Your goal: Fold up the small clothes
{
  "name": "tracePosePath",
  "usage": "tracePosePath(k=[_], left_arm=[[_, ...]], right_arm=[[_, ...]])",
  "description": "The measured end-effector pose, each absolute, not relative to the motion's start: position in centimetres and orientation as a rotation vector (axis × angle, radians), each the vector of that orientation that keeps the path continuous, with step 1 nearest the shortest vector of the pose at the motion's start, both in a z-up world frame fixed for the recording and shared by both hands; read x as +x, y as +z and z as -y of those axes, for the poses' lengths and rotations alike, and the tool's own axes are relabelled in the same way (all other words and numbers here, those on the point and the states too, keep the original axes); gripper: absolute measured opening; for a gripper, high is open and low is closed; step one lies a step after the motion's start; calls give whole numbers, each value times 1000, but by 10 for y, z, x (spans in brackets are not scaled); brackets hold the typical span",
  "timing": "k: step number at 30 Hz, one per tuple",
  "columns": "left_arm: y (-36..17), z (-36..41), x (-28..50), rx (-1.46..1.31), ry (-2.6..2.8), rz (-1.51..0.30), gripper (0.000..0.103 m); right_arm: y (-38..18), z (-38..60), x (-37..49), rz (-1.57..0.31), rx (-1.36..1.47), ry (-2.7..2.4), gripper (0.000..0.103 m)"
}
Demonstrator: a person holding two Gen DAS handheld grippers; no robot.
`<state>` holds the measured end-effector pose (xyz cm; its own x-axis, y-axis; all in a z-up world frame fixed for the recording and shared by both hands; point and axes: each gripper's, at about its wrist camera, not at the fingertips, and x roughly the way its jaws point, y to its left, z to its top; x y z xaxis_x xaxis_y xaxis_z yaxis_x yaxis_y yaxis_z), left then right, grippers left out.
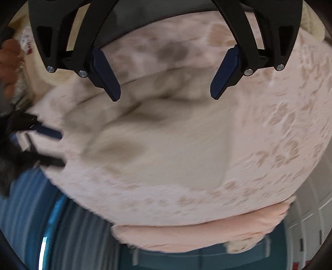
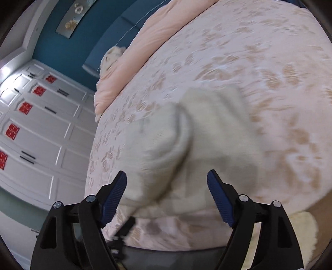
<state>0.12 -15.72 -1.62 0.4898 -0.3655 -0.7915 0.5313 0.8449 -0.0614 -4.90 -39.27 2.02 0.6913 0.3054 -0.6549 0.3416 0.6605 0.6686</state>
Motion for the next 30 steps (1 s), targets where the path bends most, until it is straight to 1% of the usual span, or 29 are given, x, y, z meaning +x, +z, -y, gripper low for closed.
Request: tracePosePath(k=[5, 6, 7, 8, 9, 10, 11, 12, 13, 14, 15, 17, 19, 20, 21, 24, 26, 27, 28, 29, 30], left_arm=[[-48, 149, 24, 188, -442, -984, 85], [-51, 145, 27, 165, -434, -995, 76], [-54, 142, 31, 138, -432, -1014, 56], [-59, 139, 36, 113, -439, -1055, 48], [-63, 135, 42, 72, -449, -1108, 36], [-64, 133, 43, 55, -444, -1120, 29], [-63, 130, 44, 29, -441, -1135, 24], [-62, 127, 44, 17, -445, -1141, 17], [-59, 125, 43, 10, -457, -1143, 12], [-57, 125, 41, -1, -476, -1147, 10], [-54, 126, 39, -11, -500, -1151, 10], [-51, 137, 34, 16, -527, -1143, 9], [-54, 148, 31, 51, -529, -1146, 9], [-59, 153, 32, 54, -530, -1164, 9], [-61, 156, 31, 59, -525, -1171, 9], [-64, 159, 29, 98, -507, -1166, 9], [-65, 157, 29, 98, -503, -1177, 9], [-66, 156, 30, 95, -502, -1182, 9], [-67, 155, 31, 89, -500, -1189, 9], [-67, 156, 30, 86, -501, -1193, 9], [-67, 156, 30, 90, -502, -1191, 9]], right_arm=[[10, 366, -1, -958, 783, -67, 81], [8, 361, 9, -970, 738, -75, 71], [11, 356, 16, -971, 691, -72, 55], [18, 351, 23, -973, 642, -65, 19], [30, 352, 22, -932, 642, -44, 19], [56, 356, 12, -821, 667, 7, 19], [72, 362, 5, -759, 681, 32, 17], [91, 372, -11, -679, 710, 62, 17], [97, 379, -23, -640, 718, 58, 17], [97, 392, -41, -607, 707, 6, 17], [80, 405, -52, -635, 686, -72, 17], [22, 429, -54, -809, 667, -208, 17], [-37, 450, -63, -946, 775, -264, 16], [-43, 454, -73, -905, 844, -238, 16], [-34, 453, -79, -852, 858, -219, 16], [-14, 447, -79, -780, 821, -198, 16], [-31, 450, -73, -824, 807, -221, 16], [-54, 452, -69, -884, 814, -241, 16], [-70, 456, -70, -892, 859, -232, 15], [-69, 457, -75, -872, 886, -223, 16], [-62, 458, -77, -857, 903, -210, 18]])
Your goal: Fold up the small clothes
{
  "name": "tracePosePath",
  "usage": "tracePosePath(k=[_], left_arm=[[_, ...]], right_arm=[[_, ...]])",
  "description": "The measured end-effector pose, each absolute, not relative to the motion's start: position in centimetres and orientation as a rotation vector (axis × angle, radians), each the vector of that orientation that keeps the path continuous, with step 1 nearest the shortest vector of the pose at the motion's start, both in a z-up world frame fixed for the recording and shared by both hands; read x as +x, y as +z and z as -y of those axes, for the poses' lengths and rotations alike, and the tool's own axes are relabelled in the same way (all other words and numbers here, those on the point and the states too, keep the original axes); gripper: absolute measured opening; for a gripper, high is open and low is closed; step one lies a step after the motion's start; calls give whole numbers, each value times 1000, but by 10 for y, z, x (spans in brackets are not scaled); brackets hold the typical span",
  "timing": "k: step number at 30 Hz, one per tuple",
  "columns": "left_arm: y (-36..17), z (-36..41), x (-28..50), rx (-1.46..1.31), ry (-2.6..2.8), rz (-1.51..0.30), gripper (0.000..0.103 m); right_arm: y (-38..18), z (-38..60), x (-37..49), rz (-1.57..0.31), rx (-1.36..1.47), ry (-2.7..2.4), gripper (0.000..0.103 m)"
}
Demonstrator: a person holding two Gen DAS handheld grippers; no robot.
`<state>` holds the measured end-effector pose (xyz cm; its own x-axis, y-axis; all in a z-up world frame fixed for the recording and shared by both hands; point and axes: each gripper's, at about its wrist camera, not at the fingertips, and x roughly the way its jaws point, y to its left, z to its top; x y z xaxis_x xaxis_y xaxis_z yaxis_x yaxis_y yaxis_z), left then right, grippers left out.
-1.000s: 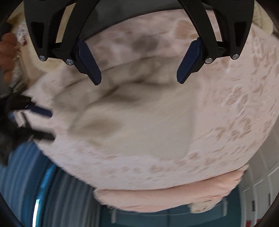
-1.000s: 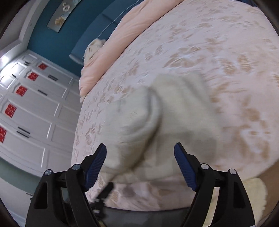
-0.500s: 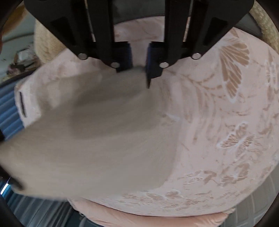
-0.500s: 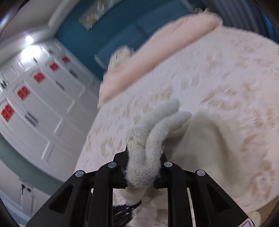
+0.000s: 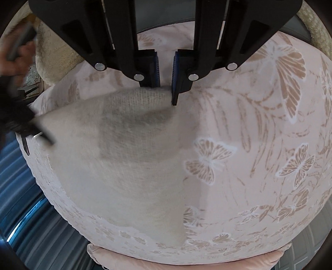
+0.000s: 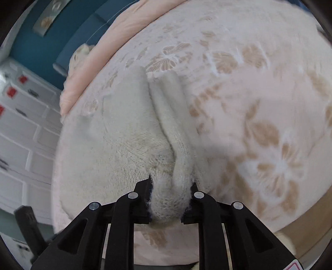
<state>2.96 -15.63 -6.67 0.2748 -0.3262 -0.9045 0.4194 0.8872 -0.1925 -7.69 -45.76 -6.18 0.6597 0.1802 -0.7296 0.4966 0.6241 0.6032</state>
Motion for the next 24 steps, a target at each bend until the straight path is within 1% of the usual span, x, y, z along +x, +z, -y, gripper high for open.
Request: tracePosePath(k=[1, 3, 4, 5, 6, 7, 8, 9, 11, 14, 15, 16, 17, 18, 19, 21, 22, 23, 24], left_arm=[[-66, 157, 28, 98, -502, -1187, 9], [-63, 156, 25, 104, -517, -1174, 10], [-62, 154, 25, 91, -520, -1177, 12], [-61, 152, 25, 69, -522, -1185, 12], [-60, 149, 24, 41, -529, -1191, 12], [-58, 146, 24, 21, -537, -1193, 13], [-54, 144, 22, 14, -544, -1187, 13], [-51, 143, 20, 24, -549, -1174, 14], [-43, 142, 15, 44, -553, -1151, 17], [-29, 139, 8, 28, -557, -1124, 33], [-24, 137, 6, 29, -554, -1111, 41], [-18, 136, 4, 32, -548, -1094, 48], [-12, 135, 3, 38, -544, -1069, 51], [-8, 134, 2, 44, -540, -1056, 52], [-5, 134, 2, 51, -536, -1046, 53], [-3, 133, 4, 61, -531, -1046, 53], [-4, 132, 6, 55, -527, -1055, 54], [-6, 131, 7, 48, -527, -1064, 54], [-9, 131, 9, 41, -523, -1076, 54]], right_arm=[[-53, 457, -79, -844, 904, -207, 21], [-33, 458, -84, -814, 877, -235, 33], [-18, 459, -86, -789, 835, -265, 35], [-7, 462, -86, -767, 796, -291, 39], [3, 464, -84, -752, 771, -300, 47], [14, 466, -74, -739, 738, -291, 53], [18, 468, -62, -744, 719, -276, 63], [22, 470, -55, -755, 709, -264, 72], [12, 476, -24, -813, 690, -238, 76], [-20, 480, 14, -929, 707, -251, 76], [-29, 478, 24, -958, 718, -245, 76], [-37, 475, 31, -983, 717, -233, 67], [-41, 469, 41, -1016, 682, -210, 39], [-34, 466, 43, -1008, 655, -204, 21], [-22, 465, 41, -968, 640, -193, 20], [9, 473, 23, -848, 672, -181, 14], [16, 478, 13, -804, 681, -192, 13], [14, 486, 3, -787, 671, -232, 12], [-3, 493, 3, -844, 659, -281, 12]])
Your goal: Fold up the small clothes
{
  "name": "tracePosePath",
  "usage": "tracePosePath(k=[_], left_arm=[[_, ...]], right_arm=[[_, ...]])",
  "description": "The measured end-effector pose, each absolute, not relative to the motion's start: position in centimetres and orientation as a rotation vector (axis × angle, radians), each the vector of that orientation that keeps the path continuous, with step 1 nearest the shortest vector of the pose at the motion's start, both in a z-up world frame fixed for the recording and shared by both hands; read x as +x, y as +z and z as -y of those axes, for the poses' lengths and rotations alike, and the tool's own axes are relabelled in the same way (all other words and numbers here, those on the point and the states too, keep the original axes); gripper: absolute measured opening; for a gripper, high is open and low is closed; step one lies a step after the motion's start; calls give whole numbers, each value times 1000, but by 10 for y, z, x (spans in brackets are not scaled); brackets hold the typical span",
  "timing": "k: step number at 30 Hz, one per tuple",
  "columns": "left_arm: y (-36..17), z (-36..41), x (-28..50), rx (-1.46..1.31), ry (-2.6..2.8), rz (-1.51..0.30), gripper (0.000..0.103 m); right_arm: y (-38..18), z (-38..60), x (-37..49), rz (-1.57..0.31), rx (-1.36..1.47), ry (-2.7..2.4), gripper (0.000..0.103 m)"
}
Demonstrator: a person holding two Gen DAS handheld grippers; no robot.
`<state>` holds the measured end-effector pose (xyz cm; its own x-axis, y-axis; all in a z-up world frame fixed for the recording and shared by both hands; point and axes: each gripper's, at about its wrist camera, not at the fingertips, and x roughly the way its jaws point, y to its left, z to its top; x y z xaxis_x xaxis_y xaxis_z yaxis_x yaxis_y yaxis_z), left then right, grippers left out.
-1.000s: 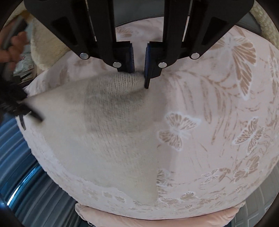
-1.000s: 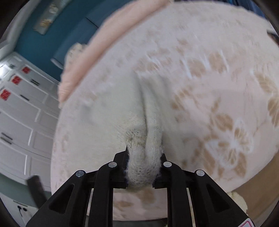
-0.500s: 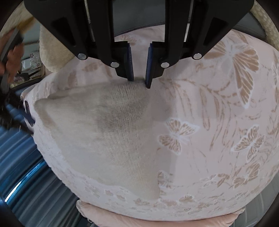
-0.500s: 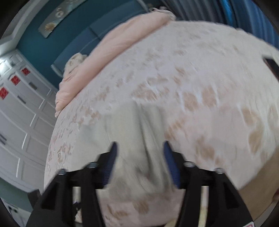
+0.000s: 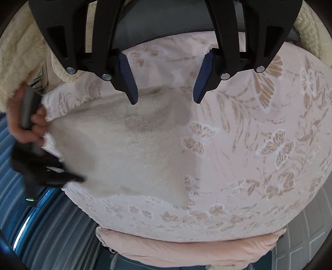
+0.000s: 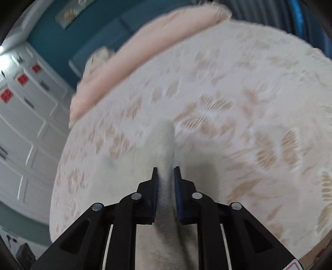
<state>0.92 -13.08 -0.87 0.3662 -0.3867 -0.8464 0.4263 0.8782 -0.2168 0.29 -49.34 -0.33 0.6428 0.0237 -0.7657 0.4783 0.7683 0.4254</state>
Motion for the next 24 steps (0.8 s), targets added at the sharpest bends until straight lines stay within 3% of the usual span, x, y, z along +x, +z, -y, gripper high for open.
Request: tracePosePath(k=[2, 3, 8, 9, 13, 16, 18, 19, 24], left_arm=[[-17, 133, 11, 35, -514, -1105, 54], [-22, 134, 12, 34, -513, -1120, 54], [-22, 139, 6, 67, -524, -1112, 55], [-21, 139, 6, 82, -517, -1100, 61], [-23, 138, 7, 92, -495, -1098, 64], [-23, 136, 7, 94, -476, -1111, 65], [-22, 133, 5, 103, -459, -1106, 68], [-20, 131, 4, 106, -450, -1102, 70], [-14, 115, 3, 111, -413, -1087, 73]], right_arm=[[-52, 498, 13, -1041, 642, -285, 14], [-59, 499, 10, -1046, 646, -267, 19], [25, 487, -25, -817, 643, -296, 26], [44, 473, -28, -790, 595, -282, 26], [73, 406, -19, -797, 493, -100, 26], [28, 336, 3, -959, 358, -3, 25], [-35, 299, 17, -1123, 219, -15, 25], [-42, 291, 14, -1090, 177, -36, 25], [28, 292, -4, -971, 231, -13, 23]])
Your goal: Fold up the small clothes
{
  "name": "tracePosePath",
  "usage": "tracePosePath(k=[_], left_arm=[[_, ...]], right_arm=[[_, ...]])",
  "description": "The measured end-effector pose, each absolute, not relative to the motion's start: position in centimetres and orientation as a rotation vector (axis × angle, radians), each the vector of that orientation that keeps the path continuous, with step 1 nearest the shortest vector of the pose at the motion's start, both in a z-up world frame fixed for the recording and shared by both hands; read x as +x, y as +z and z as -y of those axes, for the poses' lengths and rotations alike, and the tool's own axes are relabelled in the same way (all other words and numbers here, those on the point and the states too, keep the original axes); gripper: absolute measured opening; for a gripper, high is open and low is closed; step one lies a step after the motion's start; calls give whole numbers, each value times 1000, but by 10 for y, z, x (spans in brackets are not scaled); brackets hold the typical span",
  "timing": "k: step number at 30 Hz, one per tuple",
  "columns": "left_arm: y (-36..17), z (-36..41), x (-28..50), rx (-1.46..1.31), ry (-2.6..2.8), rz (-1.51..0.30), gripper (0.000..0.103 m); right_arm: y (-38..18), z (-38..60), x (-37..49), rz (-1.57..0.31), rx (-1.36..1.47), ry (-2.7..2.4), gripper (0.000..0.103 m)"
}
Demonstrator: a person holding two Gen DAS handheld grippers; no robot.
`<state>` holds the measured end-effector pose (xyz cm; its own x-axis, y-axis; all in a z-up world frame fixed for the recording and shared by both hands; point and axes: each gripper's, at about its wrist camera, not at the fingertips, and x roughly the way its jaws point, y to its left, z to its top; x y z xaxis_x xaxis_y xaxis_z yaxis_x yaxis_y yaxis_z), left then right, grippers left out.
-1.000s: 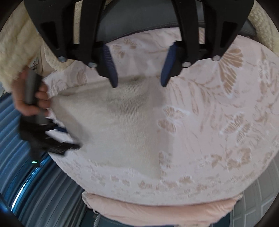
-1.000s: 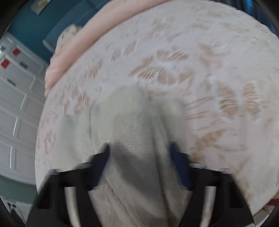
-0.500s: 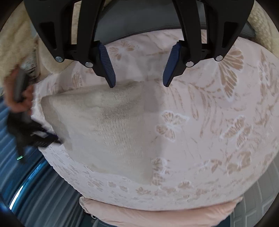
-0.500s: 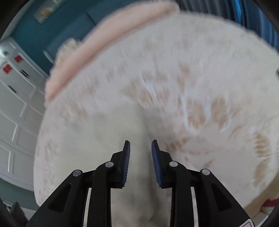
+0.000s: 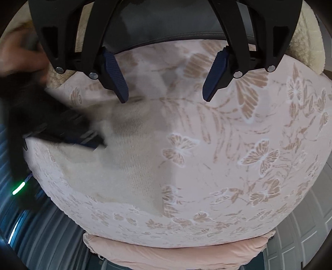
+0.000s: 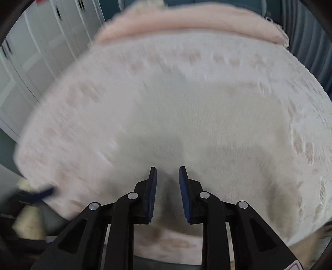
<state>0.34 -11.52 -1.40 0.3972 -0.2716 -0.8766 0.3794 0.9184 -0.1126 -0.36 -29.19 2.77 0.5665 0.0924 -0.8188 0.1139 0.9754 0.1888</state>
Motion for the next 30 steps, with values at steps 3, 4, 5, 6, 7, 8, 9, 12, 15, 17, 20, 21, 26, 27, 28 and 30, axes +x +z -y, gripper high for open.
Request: tracePosePath(k=[3, 4, 5, 6, 7, 8, 9, 12, 15, 17, 20, 21, 26, 27, 28, 30], left_arm=[[-14, 112, 3, 81, -407, -1093, 74], [-14, 113, 2, 76, -407, -1095, 74], [-14, 116, 1, 78, -409, -1094, 74], [-13, 118, 0, 83, -415, -1089, 74], [-12, 120, -2, 87, -417, -1086, 74], [-9, 121, -4, 93, -422, -1080, 74], [-7, 123, -6, 98, -428, -1069, 74], [-3, 126, -10, 126, -425, -1048, 75], [-5, 128, -8, 110, -427, -1066, 75], [-6, 133, -7, 105, -434, -1074, 75], [-4, 142, -7, 103, -443, -1068, 77], [-4, 146, -8, 100, -446, -1070, 78], [0, 158, -11, 112, -462, -1074, 78], [2, 159, -12, 119, -462, -1067, 80], [3, 160, -13, 124, -459, -1060, 81], [3, 162, -13, 131, -453, -1053, 81]], right_arm=[[-9, 289, 1, -1086, 266, 10, 23], [-29, 286, 10, -1135, 264, 5, 23], [-43, 286, 11, -1148, 269, 1, 20], [-35, 287, 6, -1118, 291, 0, 20], [-18, 294, 2, -1095, 349, 0, 20], [-7, 299, -3, -1064, 394, -2, 20], [10, 310, -13, -1001, 453, -11, 20], [33, 343, -42, -898, 507, -139, 50], [27, 388, -70, -886, 521, -316, 67], [10, 414, -83, -927, 586, -367, 67], [-20, 428, -83, -961, 661, -354, 67], [-27, 426, -79, -986, 659, -348, 61], [3, 428, -89, -835, 696, -249, 17], [12, 429, -92, -808, 679, -247, 16], [14, 428, -94, -797, 656, -249, 16], [-14, 432, -86, -888, 625, -274, 17]])
